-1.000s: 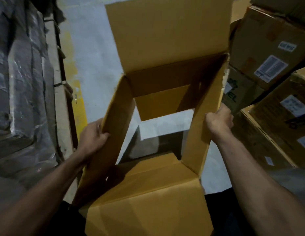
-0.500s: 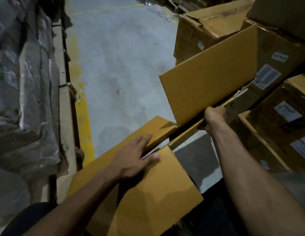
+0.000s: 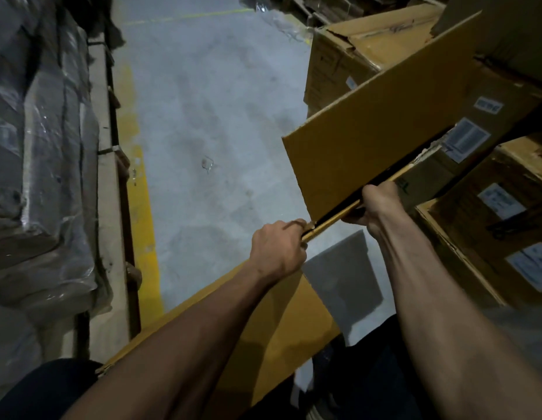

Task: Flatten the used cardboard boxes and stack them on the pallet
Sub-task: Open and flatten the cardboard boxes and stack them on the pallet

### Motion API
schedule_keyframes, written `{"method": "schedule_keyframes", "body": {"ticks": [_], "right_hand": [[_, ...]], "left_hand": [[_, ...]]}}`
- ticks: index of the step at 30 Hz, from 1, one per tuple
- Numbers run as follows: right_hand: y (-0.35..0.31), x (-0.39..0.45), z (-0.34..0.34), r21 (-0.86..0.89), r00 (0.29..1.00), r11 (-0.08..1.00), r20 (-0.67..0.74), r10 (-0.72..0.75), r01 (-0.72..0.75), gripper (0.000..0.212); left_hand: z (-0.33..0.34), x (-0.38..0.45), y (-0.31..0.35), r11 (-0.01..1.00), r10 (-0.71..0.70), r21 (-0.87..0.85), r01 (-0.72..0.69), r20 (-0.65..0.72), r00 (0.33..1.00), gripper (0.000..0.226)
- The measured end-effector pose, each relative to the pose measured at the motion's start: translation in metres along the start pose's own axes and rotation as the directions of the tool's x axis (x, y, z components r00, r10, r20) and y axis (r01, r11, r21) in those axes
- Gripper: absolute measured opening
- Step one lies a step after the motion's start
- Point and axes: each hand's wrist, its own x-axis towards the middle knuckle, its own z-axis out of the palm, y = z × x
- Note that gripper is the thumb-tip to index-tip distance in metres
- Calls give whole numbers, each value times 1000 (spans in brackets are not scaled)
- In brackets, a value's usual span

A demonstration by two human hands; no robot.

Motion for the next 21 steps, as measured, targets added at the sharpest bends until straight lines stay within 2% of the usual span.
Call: {"method": "schedule_keyframes", "body": {"ticks": [3, 6, 8, 9, 11, 13, 16, 18, 21], "right_hand": [[-13, -9, -1, -5, 996, 997, 52, -77, 77, 32], [-27, -28, 2, 126, 977, 982, 141, -159, 142, 16], [-30, -42, 9, 224, 951, 962, 227, -209, 157, 21], [-28, -46, 13, 213, 932, 958, 268, -245, 190, 28], [-22, -56, 26, 92, 895, 959, 343, -284, 269, 51], [-16, -61, 38, -26, 877, 955, 404, -261, 297, 71], [-6, -64, 44, -115, 864, 945, 451, -225, 306, 70], [2, -65, 44, -192, 873, 933, 449, -193, 305, 65], [17, -68, 45, -264, 902, 936, 418, -107, 233, 59]], "left_hand": [[-14, 3, -5, 1000, -3, 2, 3, -72, 997, 36], [-35, 3, -9, 1000, -19, -3, 19, -179, 984, 31], [-51, 4, -17, 998, -57, -25, 53, -237, 970, 14], [-58, 6, -21, 996, -88, -51, 77, -262, 961, 8], [-73, 9, -32, 978, -187, -151, 147, -304, 934, 14], [-88, 12, -44, 918, -317, -336, 211, -300, 900, 20], [-104, 19, -71, 821, -420, -525, 224, -291, 860, 30], [-107, 30, -92, 743, -495, -638, 203, -318, 809, 44], [-110, 53, -127, 647, -566, -750, 138, -350, 747, 58]]}}
